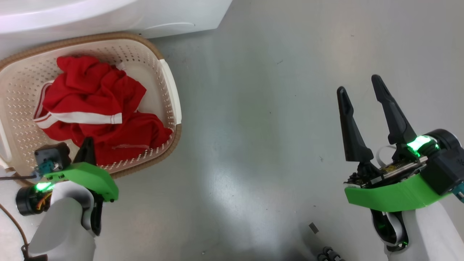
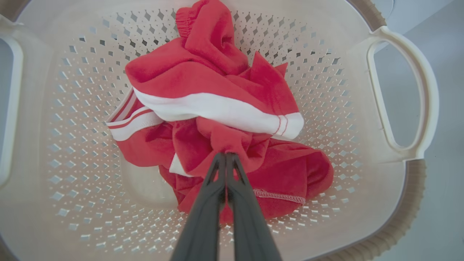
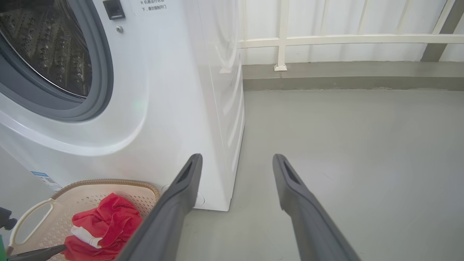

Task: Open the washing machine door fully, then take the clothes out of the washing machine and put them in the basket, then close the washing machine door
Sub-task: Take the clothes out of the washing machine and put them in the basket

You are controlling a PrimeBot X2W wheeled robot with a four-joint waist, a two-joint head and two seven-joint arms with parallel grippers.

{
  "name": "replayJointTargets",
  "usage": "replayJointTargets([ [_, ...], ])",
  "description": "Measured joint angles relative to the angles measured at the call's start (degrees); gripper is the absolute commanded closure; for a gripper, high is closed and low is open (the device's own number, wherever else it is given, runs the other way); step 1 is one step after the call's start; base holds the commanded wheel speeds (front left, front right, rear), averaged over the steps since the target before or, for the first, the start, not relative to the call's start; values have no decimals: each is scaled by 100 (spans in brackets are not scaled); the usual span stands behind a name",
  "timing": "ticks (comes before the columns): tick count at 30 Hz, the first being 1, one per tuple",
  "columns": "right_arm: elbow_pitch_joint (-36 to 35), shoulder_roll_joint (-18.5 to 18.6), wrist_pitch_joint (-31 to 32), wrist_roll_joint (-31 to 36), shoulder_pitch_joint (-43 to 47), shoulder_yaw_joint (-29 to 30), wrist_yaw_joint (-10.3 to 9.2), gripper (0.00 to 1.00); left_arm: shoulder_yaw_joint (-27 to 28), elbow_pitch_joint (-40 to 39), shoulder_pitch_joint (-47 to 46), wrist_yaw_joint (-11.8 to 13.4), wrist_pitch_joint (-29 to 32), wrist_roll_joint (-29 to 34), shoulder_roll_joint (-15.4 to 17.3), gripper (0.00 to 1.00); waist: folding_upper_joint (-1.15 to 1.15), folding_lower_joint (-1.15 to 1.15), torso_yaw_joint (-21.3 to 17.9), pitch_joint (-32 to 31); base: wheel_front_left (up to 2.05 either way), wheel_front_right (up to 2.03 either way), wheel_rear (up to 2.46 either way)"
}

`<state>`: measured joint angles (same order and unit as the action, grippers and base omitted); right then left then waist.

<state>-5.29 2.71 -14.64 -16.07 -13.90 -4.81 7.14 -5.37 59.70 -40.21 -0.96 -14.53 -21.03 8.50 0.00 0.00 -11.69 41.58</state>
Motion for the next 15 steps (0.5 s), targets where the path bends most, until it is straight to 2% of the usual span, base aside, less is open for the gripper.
replayJointTargets([
  [5, 4, 0, 0, 0, -71, -12, 0, 0, 88, 78, -7, 51, 0, 41, -4, 98, 0, 0, -2, 7, 0, 0, 0],
  [7, 18, 0, 0, 0, -74, -18, 0, 0, 113, 127, -9, 51, -1, 49, -5, 61, 0, 0, -2, -9, 0, 0, 0],
  [8, 30, 0, 0, 0, -75, -20, 0, 0, 133, 154, -16, 49, 0, 49, -9, 35, 0, 0, -1, -20, 0, 0, 0],
  [9, 54, 0, 0, 0, -75, -26, 0, 0, 174, 218, -58, 43, -1, 48, -23, 0, 0, 0, 4, -47, 0, 0, 0],
  [15, 86, 0, 0, 1, -75, -45, 0, 0, 299, 277, -141, -15, 0, 27, -37, 0, 0, 0, 21, -147, 0, 0, 0],
])
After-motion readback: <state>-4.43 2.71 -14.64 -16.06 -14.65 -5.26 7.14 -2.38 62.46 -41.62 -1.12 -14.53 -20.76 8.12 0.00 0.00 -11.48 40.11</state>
